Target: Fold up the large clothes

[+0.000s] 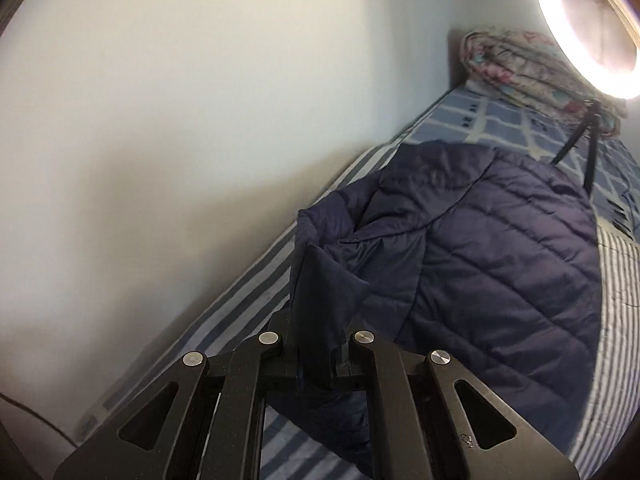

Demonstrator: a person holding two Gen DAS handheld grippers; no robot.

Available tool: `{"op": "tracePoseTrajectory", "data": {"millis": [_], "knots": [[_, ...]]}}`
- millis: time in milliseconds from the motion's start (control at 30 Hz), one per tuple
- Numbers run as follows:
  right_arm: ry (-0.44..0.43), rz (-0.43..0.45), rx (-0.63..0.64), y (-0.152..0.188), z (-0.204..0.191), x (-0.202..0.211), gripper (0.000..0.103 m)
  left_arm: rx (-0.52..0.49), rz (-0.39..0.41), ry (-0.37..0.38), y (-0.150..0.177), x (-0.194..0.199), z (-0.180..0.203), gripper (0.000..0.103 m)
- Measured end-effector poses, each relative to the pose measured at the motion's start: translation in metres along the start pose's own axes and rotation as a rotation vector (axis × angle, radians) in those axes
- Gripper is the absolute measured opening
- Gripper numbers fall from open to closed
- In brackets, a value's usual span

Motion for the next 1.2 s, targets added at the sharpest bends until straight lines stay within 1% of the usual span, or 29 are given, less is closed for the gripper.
{"op": "tracePoseTrajectory", "data": {"millis": [100,200,267,300,333,367,400,467,533,567,633,700,767,800,833,900,967,1067,1133,1200], "knots": [[-0.014,-0.029,-0.005,0.009,-0.001,-0.018,0.007,0.010,0.000,-0.007,-0.001,0.000,-0.005,0.026],[-0.037,-0.051,-0.023,0.015,0.005,-0.026,0.007,0.016,-0.001,-0.012,-0.001,-0.001,-0.008,0.026],[-0.067,-0.075,-0.033,0.018,0.000,-0.031,0.008,0.019,-0.001,-0.019,-0.002,-0.003,-0.008,0.026],[-0.100,-0.090,-0.042,0.022,0.000,-0.033,0.012,0.022,-0.001,-0.021,-0.003,-0.003,-0.008,0.026],[-0.138,-0.112,-0.052,0.025,-0.004,-0.034,0.014,0.023,0.000,-0.024,-0.002,-0.003,-0.008,0.026],[-0.169,-0.128,-0.067,0.026,-0.004,-0.032,0.021,0.024,0.000,-0.026,-0.002,-0.003,-0.009,0.026],[-0.207,-0.139,-0.082,0.025,-0.005,-0.028,0.031,0.025,0.002,-0.027,-0.003,-0.003,-0.008,0.026],[-0.286,-0.137,-0.109,0.023,-0.006,-0.012,0.040,0.023,0.005,-0.032,-0.005,-0.005,-0.008,0.026],[-0.333,-0.098,-0.125,0.017,0.001,0.015,0.042,0.024,0.010,-0.035,-0.009,-0.008,-0.007,0.026],[-0.340,-0.084,-0.133,0.015,0.007,0.025,0.042,0.023,0.010,-0.037,-0.012,-0.011,-0.007,0.026],[-0.335,-0.036,-0.160,0.012,0.027,0.053,0.042,0.015,0.017,-0.043,-0.022,-0.021,-0.006,0.026],[-0.302,-0.008,-0.178,0.012,0.049,0.071,0.042,0.018,0.024,-0.057,-0.034,-0.032,-0.008,0.026],[-0.234,0.010,-0.186,0.014,0.080,0.088,0.042,0.018,0.035,-0.063,-0.049,-0.044,-0.010,0.026],[-0.201,0.015,-0.184,0.015,0.090,0.092,0.043,0.017,0.045,-0.077,-0.060,-0.052,-0.013,0.026],[-0.166,0.021,-0.179,0.018,0.103,0.098,0.045,0.017,0.050,-0.087,-0.067,-0.058,-0.016,0.026],[-0.098,0.026,-0.183,0.027,0.126,0.108,0.061,0.002,0.060,-0.122,-0.087,-0.076,-0.024,0.026],[-0.054,0.027,-0.204,0.038,0.138,0.113,0.065,0.040,0.055,-0.149,-0.101,-0.097,-0.040,0.026],[-0.027,-0.002,-0.265,0.057,0.161,0.114,0.067,0.099,0.017,-0.194,-0.105,-0.128,-0.066,0.026],[-0.027,-0.025,-0.308,0.068,0.172,0.108,0.067,0.125,-0.035,-0.216,-0.098,-0.153,-0.084,0.026],[-0.043,-0.051,-0.347,0.079,0.179,0.103,0.068,0.131,-0.066,-0.244,-0.088,-0.169,-0.096,0.026]]}}
Point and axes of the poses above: each gripper's, at about its wrist camera, not at the fingertips, and x roughly against the way its jaws point, z to its right, y to its underside, the point moved 10 cm from there along -x, roughly the way its jaws point, and after that the axes turned 7 degrees about -x, right-handed, at the moved point
